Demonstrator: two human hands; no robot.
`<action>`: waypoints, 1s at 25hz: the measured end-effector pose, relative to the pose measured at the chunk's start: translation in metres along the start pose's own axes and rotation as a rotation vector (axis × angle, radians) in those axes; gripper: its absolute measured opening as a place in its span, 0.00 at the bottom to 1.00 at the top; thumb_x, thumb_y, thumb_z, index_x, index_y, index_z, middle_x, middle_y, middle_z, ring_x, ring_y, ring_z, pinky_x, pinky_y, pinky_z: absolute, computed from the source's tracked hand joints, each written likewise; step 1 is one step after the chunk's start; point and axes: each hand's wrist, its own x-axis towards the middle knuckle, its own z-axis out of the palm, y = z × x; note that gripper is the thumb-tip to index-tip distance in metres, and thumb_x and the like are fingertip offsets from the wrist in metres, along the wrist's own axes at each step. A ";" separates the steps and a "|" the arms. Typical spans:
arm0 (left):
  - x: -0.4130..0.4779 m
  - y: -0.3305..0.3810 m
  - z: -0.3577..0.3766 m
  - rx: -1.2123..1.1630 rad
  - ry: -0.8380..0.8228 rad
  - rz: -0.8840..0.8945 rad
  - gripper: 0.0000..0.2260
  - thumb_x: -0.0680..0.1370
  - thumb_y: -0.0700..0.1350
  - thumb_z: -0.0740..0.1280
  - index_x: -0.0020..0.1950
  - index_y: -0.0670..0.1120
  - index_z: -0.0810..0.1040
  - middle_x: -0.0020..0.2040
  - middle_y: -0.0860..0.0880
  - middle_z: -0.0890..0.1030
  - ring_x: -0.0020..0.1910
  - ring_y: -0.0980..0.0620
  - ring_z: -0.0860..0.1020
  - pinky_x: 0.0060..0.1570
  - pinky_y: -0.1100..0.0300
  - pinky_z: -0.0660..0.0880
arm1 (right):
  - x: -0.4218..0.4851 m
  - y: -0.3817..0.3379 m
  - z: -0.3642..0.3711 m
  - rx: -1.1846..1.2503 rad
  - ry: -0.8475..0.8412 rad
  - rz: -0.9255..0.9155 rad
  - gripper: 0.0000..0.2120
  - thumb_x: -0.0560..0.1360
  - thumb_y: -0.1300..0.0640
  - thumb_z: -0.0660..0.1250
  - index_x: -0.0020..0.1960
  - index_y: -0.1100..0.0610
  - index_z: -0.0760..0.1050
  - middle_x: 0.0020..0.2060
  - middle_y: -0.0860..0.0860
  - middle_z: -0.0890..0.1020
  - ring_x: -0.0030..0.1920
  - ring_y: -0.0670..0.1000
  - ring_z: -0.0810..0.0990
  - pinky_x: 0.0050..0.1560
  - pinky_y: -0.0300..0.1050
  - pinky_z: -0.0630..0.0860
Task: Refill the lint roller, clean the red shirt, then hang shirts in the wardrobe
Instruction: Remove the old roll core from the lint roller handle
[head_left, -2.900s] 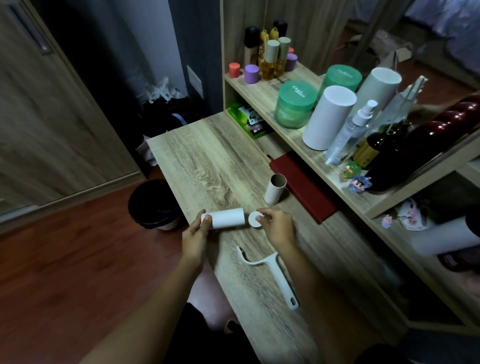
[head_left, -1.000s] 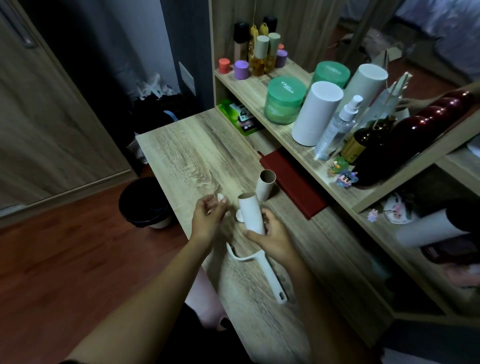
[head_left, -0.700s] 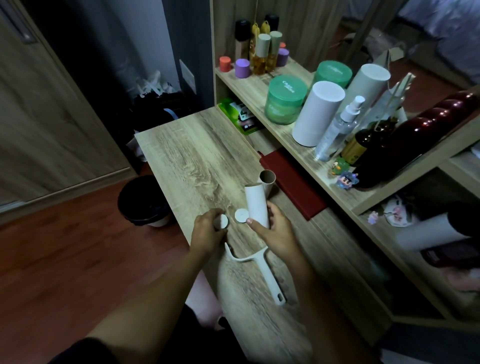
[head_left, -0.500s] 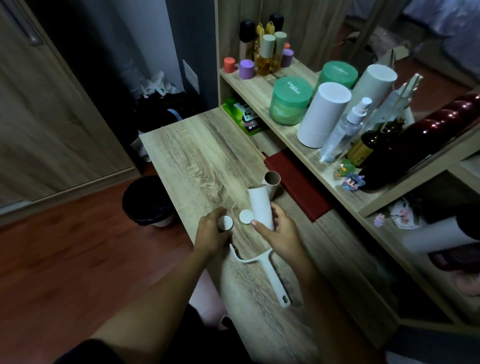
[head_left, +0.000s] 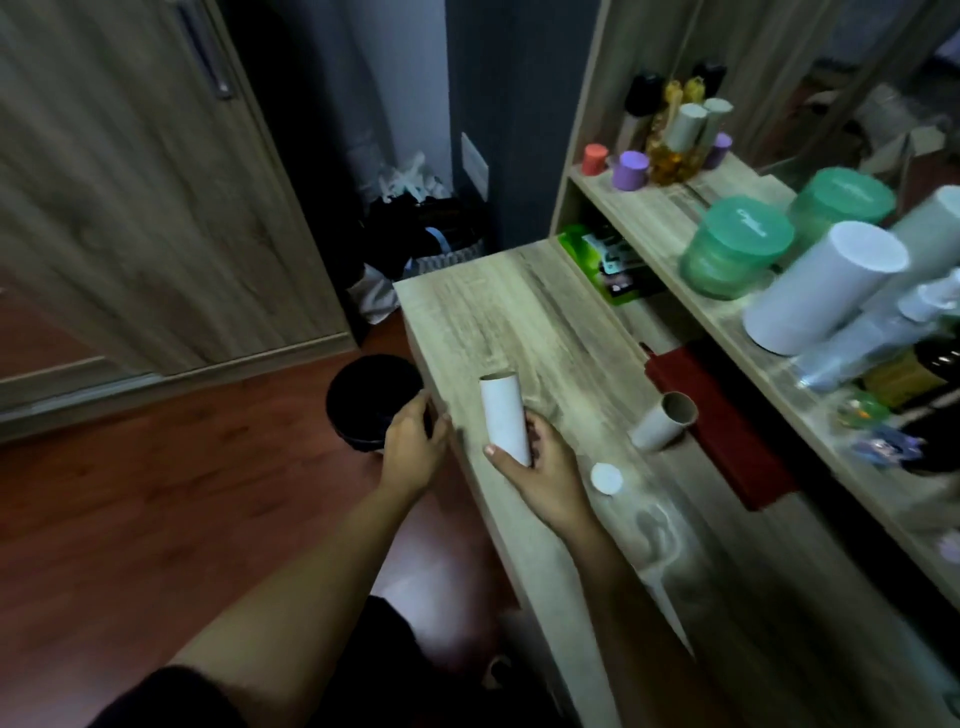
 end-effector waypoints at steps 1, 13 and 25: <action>0.013 -0.013 -0.014 0.003 0.012 -0.023 0.20 0.78 0.40 0.64 0.69 0.38 0.67 0.68 0.39 0.72 0.67 0.43 0.70 0.64 0.59 0.64 | 0.010 -0.006 0.020 -0.002 -0.018 0.002 0.24 0.69 0.57 0.74 0.63 0.55 0.71 0.52 0.47 0.79 0.49 0.40 0.78 0.47 0.29 0.74; 0.181 -0.205 -0.118 0.171 -0.171 -0.200 0.25 0.78 0.45 0.63 0.72 0.38 0.63 0.69 0.38 0.70 0.67 0.40 0.69 0.64 0.55 0.65 | 0.143 0.004 0.239 -0.106 -0.065 0.205 0.29 0.63 0.41 0.72 0.61 0.46 0.71 0.53 0.50 0.81 0.49 0.50 0.81 0.50 0.53 0.80; 0.318 -0.466 0.041 0.170 -0.183 -0.442 0.26 0.80 0.47 0.61 0.73 0.37 0.57 0.70 0.36 0.66 0.67 0.36 0.68 0.61 0.50 0.67 | 0.316 0.270 0.371 -0.319 -0.181 0.403 0.29 0.71 0.48 0.70 0.67 0.59 0.68 0.58 0.57 0.78 0.50 0.53 0.77 0.44 0.45 0.76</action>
